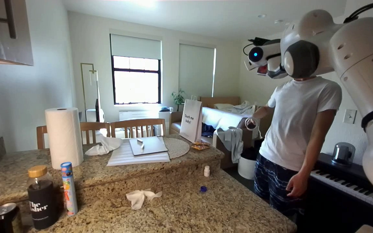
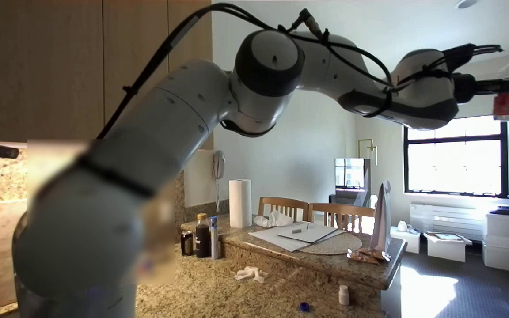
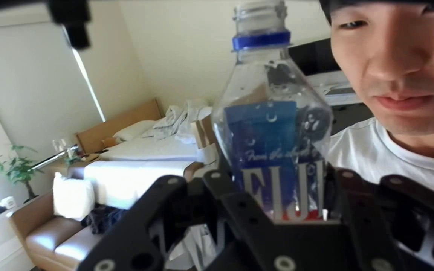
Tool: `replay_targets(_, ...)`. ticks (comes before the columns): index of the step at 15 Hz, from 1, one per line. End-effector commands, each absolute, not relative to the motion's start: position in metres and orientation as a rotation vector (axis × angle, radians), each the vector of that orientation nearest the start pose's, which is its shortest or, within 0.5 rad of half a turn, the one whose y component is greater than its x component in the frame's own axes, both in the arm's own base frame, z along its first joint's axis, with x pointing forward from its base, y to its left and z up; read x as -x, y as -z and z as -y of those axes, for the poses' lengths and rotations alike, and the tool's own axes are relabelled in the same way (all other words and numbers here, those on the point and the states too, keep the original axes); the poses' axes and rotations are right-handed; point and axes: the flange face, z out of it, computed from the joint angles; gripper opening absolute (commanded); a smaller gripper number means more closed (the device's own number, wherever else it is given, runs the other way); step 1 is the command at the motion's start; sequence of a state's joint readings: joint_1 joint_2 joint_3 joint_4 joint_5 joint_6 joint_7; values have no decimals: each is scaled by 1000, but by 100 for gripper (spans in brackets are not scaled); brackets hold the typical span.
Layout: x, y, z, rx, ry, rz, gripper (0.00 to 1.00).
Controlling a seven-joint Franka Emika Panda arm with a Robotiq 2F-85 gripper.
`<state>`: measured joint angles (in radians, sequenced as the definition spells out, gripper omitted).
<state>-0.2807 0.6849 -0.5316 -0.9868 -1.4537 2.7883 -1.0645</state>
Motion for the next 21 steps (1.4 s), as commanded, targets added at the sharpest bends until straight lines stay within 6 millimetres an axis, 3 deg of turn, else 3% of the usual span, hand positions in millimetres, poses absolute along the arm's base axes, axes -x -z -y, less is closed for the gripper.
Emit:
replay_targets(1, -671, -570, 408, -987, 620, -1209, 47)
replay_targets(3, -673, -561, 410, -993, 620, -1219, 47)
replay_targets(6, -676, -577, 395, -978, 596, -1208, 47)
replay_targets(7, -676, -579, 394, -978, 595, -1206, 22)
replay_targets(8, -673, -584, 399, -984, 568, -1177, 22)
replay_targets(12, -688, -565, 382, -884, 568, -1196, 22)
replay_targets(16, -709, -549, 342, -745, 581, -1230, 22)
replay_targets(21, -714, -528, 302, -617, 508, -1215, 22)
